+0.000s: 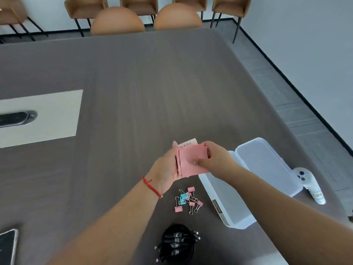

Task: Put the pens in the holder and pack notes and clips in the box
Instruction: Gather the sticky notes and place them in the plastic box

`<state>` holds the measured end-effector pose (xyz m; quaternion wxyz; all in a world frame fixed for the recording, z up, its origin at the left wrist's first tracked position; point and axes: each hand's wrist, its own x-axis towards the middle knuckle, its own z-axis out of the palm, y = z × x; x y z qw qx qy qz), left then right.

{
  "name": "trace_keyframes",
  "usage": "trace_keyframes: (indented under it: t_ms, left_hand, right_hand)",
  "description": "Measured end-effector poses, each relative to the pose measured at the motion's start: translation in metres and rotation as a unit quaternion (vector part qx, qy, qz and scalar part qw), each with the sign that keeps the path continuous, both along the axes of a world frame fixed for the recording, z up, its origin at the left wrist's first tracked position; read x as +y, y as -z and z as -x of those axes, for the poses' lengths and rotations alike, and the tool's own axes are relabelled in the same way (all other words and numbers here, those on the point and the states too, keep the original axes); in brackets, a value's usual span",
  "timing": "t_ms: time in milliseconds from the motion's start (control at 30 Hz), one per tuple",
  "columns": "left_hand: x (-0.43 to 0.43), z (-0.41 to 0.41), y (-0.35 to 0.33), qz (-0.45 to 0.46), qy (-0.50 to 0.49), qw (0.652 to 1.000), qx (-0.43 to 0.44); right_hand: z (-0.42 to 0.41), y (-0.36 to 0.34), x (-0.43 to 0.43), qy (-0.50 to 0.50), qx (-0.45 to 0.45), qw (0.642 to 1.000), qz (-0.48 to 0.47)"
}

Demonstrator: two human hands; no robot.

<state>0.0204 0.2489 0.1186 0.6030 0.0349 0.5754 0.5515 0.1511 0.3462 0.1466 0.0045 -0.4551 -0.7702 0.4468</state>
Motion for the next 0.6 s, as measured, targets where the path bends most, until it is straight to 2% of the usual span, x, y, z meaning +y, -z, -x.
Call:
trace_keyframes:
  t_ms: [67,133,200,267,333,467,600]
  left_hand:
    - [0.012,-0.021,-0.004,0.004,0.039,0.999,0.036]
    - [0.021,-0.044,-0.004,0.013,0.093,0.99,0.107]
    - [0.029,-0.065,0.0,0.028,0.107,0.982,0.156]
    - [0.039,-0.082,0.007,0.044,0.099,0.982,0.152]
    - [0.047,-0.095,0.016,0.06,0.094,0.984,0.139]
    - [0.069,-0.113,0.05,0.114,0.05,0.984,0.129]
    - [0.086,-0.125,0.071,0.161,0.012,0.982,0.102]
  right_hand:
    - [-0.019,0.004,0.009,0.034,0.003,0.999,-0.007]
    - [-0.037,0.014,0.022,0.056,0.008,0.998,-0.014]
    - [-0.053,0.023,0.035,0.066,0.003,0.998,0.018]
    - [-0.069,0.032,0.047,0.062,-0.002,0.996,0.067]
    - [-0.082,0.044,0.057,0.047,-0.015,0.996,0.075]
    - [-0.096,0.075,0.071,0.038,-0.077,0.995,0.047]
    - [-0.097,0.106,0.072,-0.044,-0.129,0.99,0.024]
